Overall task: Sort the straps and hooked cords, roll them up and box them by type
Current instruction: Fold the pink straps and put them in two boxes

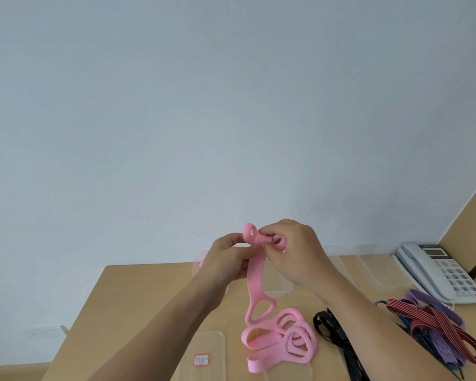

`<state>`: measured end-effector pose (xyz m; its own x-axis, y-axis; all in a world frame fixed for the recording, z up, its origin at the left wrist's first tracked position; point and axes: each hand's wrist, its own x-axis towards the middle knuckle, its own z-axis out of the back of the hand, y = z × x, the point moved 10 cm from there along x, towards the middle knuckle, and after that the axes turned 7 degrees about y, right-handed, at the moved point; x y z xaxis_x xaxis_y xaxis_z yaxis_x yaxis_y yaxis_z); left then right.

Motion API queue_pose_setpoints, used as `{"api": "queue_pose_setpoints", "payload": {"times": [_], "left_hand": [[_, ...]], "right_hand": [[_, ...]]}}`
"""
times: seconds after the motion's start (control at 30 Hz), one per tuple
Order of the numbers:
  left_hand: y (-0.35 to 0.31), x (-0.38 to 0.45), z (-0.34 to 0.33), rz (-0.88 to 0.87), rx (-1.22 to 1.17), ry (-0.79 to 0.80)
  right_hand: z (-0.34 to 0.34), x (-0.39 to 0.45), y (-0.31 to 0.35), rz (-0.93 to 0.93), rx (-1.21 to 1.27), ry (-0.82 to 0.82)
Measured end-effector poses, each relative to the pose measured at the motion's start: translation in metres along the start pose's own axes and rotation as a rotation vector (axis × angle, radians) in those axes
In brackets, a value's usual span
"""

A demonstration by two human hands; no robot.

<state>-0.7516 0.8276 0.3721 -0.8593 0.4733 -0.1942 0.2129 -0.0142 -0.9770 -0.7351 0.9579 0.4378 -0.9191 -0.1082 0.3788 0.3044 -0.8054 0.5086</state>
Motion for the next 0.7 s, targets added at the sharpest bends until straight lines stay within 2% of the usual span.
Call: {"api": "queue_pose_setpoints", "payload": {"times": [0.27,0.47,0.7], "left_hand": [[-0.008,-0.009,-0.001,-0.043,0.038,-0.008],[-0.009,-0.007,-0.004,-0.055,-0.056,-0.005],[0.0,-0.002,0.0,-0.029,-0.158,-0.021]], "right_hand": [[-0.002,-0.009,0.008,0.075,0.041,-0.081],[0.012,-0.015,0.012,0.12,0.099,-0.226],[0.015,-0.022,0.013,0.145,0.137,-0.223]]}}
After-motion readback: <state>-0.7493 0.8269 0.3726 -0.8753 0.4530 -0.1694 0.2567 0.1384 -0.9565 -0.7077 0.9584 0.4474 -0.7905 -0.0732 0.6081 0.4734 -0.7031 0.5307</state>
